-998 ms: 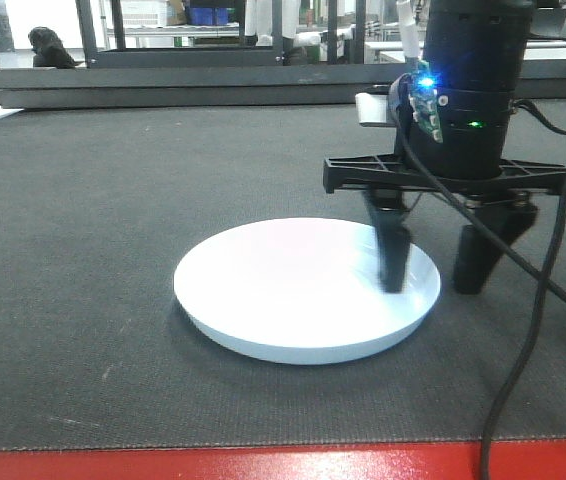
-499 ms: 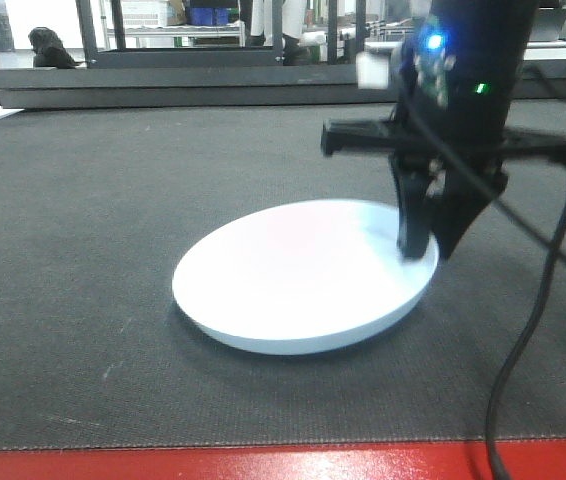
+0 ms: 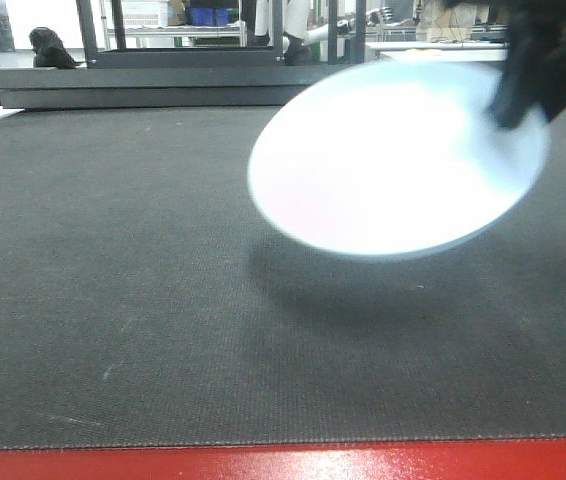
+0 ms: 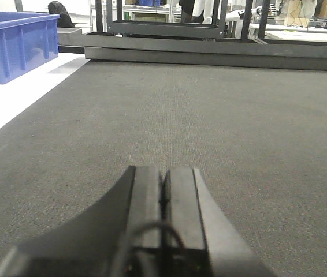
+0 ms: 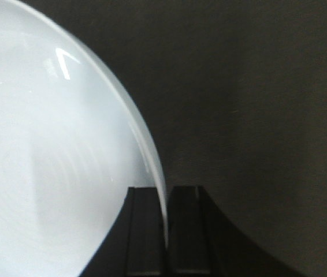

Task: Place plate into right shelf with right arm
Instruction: 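Lift the white plate upright off the table with the right gripper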

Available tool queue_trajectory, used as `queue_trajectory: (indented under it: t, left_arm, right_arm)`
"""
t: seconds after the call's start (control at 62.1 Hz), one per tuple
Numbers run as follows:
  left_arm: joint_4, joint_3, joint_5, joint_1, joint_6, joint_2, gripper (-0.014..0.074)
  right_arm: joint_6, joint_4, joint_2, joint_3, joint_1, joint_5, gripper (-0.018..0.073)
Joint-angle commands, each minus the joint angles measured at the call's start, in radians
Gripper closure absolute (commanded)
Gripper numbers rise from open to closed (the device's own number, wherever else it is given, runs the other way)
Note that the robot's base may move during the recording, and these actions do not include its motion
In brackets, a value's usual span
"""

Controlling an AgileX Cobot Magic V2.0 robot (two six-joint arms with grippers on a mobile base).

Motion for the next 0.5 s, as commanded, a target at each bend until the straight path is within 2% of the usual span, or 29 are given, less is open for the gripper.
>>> queue_trajectory:
  t: [0.0, 0.193, 0.354, 0.483]
  left_arm:
    - [-0.008, 0.010, -0.090, -0.002, -0.007, -0.010, 0.0724]
    - [-0.008, 0.010, -0.090, -0.002, -0.007, -0.010, 0.0724]
    - [-0.008, 0.010, -0.090, -0.002, -0.007, -0.010, 0.0724]
    - [-0.008, 0.010, -0.090, -0.002, -0.007, -0.010, 0.0724]
  right_arm:
    - [-0.011, -0.038, -0.123, 0.045, -0.047, -0.126, 0.0505]
    - [-0.144, -0.027, -0.318, 0.231, -0.181, -0.341, 0.0505]
    - [-0.287, 0.060, -0.465, 0.367, -0.291, -0.536, 0.0505]
    - [-0.363, 0.112, -0.573, 0.476, -0.330, -0.690, 0.0505]
